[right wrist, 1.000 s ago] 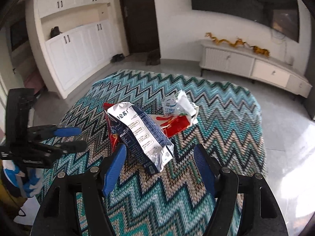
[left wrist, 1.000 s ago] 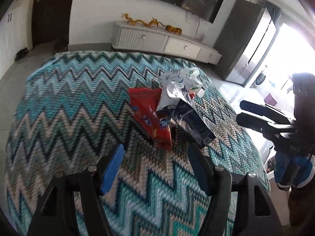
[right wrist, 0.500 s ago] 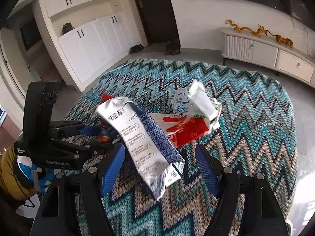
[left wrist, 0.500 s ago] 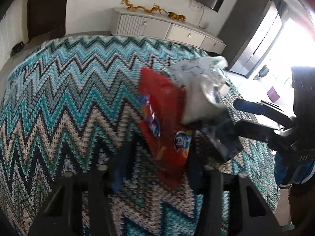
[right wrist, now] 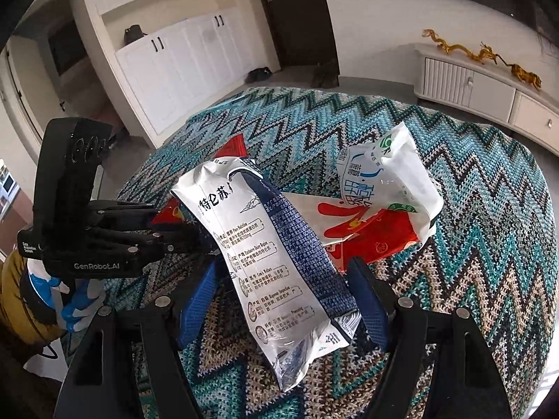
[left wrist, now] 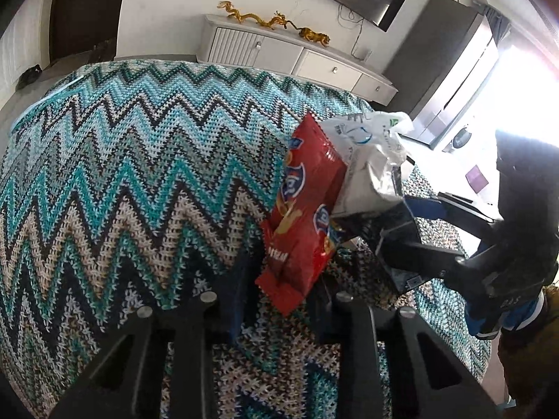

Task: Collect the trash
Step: 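Grasp the red snack bag with the left tool while the right tool grasps the white printed bag, then carry red snack bag and white printed bag over the black bin and open both tools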

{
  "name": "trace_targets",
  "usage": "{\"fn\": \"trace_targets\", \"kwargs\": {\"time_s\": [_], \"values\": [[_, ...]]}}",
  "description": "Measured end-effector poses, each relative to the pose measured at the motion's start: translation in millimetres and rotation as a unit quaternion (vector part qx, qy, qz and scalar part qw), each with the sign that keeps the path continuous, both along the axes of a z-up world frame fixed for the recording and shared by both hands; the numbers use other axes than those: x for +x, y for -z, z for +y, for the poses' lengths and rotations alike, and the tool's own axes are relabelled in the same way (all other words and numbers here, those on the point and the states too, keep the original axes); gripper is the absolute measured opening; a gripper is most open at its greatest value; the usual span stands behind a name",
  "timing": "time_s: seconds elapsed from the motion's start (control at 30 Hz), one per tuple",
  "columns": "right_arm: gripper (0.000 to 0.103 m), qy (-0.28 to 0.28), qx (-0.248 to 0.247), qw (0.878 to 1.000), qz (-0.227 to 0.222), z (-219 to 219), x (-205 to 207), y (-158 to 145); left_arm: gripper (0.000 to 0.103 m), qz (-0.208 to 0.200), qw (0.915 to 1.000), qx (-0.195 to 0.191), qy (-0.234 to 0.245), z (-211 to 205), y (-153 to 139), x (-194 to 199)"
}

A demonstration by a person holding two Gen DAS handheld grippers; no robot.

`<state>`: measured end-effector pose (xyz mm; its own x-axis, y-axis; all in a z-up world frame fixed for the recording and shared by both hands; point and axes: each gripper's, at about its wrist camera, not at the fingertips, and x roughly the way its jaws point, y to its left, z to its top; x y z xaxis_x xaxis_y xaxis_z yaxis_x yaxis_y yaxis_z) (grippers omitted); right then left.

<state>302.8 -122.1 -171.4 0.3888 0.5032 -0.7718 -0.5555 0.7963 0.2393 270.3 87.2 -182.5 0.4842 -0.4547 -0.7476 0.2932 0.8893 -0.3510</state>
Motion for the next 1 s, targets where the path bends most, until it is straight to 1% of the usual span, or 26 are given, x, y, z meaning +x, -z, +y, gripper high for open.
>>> {"fn": "trace_targets", "kwargs": {"time_s": [0.07, 0.1, 0.13, 0.17, 0.23, 0.27, 0.3, 0.33, 0.53, 0.67, 0.9, 1.0], "values": [[0.073, -0.002, -0.003, 1.0, -0.001, 0.5, -1.1, 0.3, 0.029, -0.001, 1.0, 0.001, 0.0, -1.8, -0.5, 0.1], [0.071, -0.003, -0.006, 1.0, -0.003, 0.0, -2.1, 0.7, 0.029, 0.0, 1.0, -0.002, 0.003, -2.7, -1.1, -0.3], [0.066, -0.002, -0.007, 1.0, -0.006, -0.7, -3.2, -0.2, 0.029, 0.0, 1.0, -0.005, 0.005, -5.7, -1.8, 1.1], [0.063, -0.001, -0.006, 1.0, -0.007, -0.8, -3.9, -0.8, 0.03, -0.001, 0.9999, -0.008, 0.007, -7.3, -3.3, 0.8], [0.058, 0.003, -0.008, 1.0, -0.015, -3.0, -7.7, -3.8, 0.042, -0.007, 0.9999, -0.008, 0.007, -9.3, -7.5, -1.1], [0.058, 0.002, -0.009, 1.0, -0.017, -3.7, -9.4, -4.6, 0.052, -0.012, 0.9999, -0.007, 0.007, -9.6, -10.2, -3.0], [0.053, 0.001, -0.01, 1.0, -0.021, -4.8, -12.4, -6.0, 0.057, -0.017, 0.9998, -0.004, 0.007, -10.8, -12.8, -4.5], [0.051, 0.002, -0.01, 1.0, -0.023, -5.8, -14.6, -6.5, 0.057, -0.02, 0.9997, -0.003, 0.009, -11.6, -15.1, -5.5], [0.05, 0.024, 0.013, 0.999, -0.031, -21.8, -29.1, -14.3, 0.057, -0.025, 0.9997, 0.0, 0.008, -11.5, -21.5, -6.0], [0.05, 0.047, 0.032, 0.998, -0.033, -37.2, -37.1, -17.8, 0.057, -0.027, 0.9995, -0.01, 0.012, -13.4, -25.8, 0.4], [0.05, 0.086, 0.051, 0.994, -0.032, -65.6, -55.9, -20.7, 0.057, -0.036, 0.9986, -0.021, 0.034, -33.1, -34.9, 8.2], [0.05, 0.101, 0.058, 0.993, -0.034, -79.2, -65.1, -23.0, 0.057, -0.033, 0.9982, -0.021, 0.045, -43.1, -35.4, 10.1]]}}
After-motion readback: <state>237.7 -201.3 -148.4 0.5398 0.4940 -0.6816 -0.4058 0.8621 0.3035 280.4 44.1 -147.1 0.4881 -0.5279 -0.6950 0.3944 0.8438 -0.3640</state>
